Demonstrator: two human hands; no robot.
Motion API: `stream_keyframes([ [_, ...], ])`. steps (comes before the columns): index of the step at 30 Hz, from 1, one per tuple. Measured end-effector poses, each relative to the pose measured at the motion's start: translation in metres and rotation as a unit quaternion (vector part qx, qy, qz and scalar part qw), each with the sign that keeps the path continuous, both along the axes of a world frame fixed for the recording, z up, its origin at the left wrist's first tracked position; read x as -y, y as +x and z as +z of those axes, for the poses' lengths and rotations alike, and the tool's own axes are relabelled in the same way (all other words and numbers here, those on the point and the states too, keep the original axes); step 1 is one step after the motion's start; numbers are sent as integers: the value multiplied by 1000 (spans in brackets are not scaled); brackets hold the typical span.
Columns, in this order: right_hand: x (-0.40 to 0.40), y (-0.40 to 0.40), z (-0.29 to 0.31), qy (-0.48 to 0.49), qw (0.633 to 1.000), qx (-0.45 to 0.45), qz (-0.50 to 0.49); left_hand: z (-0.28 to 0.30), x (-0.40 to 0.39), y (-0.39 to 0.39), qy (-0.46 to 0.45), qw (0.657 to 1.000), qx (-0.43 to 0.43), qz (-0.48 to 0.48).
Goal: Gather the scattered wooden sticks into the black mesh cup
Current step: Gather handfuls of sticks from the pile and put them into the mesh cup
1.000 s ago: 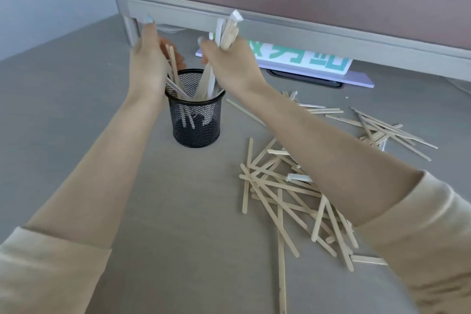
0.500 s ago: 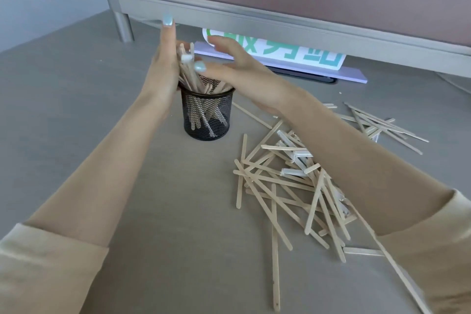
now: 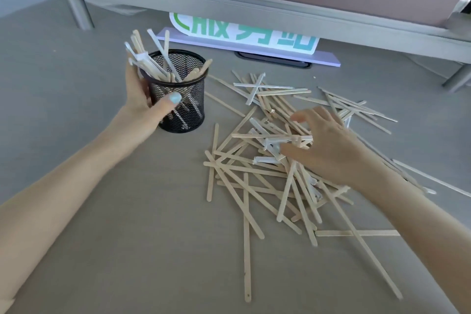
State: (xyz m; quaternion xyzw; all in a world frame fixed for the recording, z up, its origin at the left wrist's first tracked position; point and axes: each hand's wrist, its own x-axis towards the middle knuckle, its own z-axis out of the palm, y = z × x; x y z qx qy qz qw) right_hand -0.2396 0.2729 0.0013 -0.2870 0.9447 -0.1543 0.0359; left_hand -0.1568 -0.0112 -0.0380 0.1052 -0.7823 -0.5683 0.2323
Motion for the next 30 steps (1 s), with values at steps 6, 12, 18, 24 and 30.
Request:
stream_keyframes([
  [6, -12, 17, 1, 168, 981, -91, -40, -6, -8, 1, -34, 999, 8, 21],
  [12, -8, 15, -6, 132, 989, -73, -3, -6, -10, 3, -13, 999, 31, -2],
  [18, -13, 12, -13, 68, 995, -68, 3, -6, -14, 5, -5, 999, 23, -39],
  [24, -14, 13, -13, 106, 992, -64, -2, -9, -9, 5, -49, 998, 32, -20],
  [30, -11, 15, -11, 53, 997, -28, 48, -6, -13, 7, -67, 997, 37, -16],
])
